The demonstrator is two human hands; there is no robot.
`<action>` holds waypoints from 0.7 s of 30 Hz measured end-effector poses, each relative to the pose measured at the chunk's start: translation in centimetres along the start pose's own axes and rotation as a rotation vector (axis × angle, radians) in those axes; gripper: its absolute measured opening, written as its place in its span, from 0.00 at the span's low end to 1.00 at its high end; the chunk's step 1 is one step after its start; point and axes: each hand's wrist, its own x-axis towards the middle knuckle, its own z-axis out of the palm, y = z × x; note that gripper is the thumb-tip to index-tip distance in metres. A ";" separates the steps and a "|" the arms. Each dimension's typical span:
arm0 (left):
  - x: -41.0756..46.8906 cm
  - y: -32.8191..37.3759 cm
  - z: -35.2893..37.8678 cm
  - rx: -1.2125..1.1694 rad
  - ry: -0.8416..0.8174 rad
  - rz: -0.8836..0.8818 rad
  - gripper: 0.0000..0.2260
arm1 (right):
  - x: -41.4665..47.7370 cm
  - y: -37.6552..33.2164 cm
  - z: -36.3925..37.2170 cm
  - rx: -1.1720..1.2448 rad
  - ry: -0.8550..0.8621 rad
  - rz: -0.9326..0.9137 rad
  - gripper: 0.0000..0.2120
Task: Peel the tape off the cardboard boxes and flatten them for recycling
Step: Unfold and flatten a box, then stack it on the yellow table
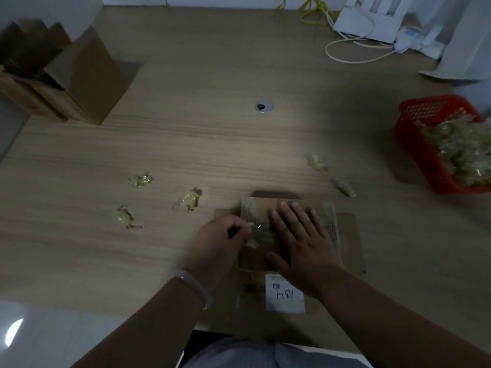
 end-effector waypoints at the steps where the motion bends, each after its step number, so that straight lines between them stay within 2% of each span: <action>1: 0.0 0.2 0.0 0.051 -0.006 0.039 0.07 | 0.0 0.0 0.1 -0.008 -0.004 -0.002 0.38; 3: 0.2 0.3 -0.1 0.078 -0.029 0.062 0.07 | 0.0 0.0 0.2 -0.015 -0.004 -0.005 0.38; 5: 0.7 0.1 -0.4 0.057 -0.043 0.043 0.14 | 0.0 0.0 0.2 -0.004 0.004 0.000 0.38; 6: 1.0 0.1 -0.4 0.093 -0.059 0.064 0.13 | 0.0 -0.1 0.2 0.005 0.008 0.002 0.38; 8: 1.2 0.4 -0.5 0.282 -0.114 0.168 0.04 | 0.0 -0.1 0.2 0.010 0.007 -0.005 0.38; 10: 0.7 0.4 -0.4 0.379 -0.130 0.288 0.07 | 0.0 -0.2 0.3 0.010 0.000 -0.006 0.37; 15: -0.1 0.4 -0.4 0.422 -0.084 0.315 0.10 | 0.0 -0.8 0.1 0.061 -0.042 -0.003 0.38; 18: -0.1 1.2 0.2 0.406 -0.062 0.228 0.21 | 0.0 -1.3 -0.3 0.171 -0.055 -0.010 0.37; 20: 0.4 1.7 0.7 0.514 -0.073 0.211 0.30 | 0.1 -1.3 -1.1 0.413 -0.025 -0.010 0.35; 21: 0.7 1.9 1.0 0.616 -0.087 0.233 0.32 | 0.1 -1.1 -1.5 0.571 0.000 -0.004 0.33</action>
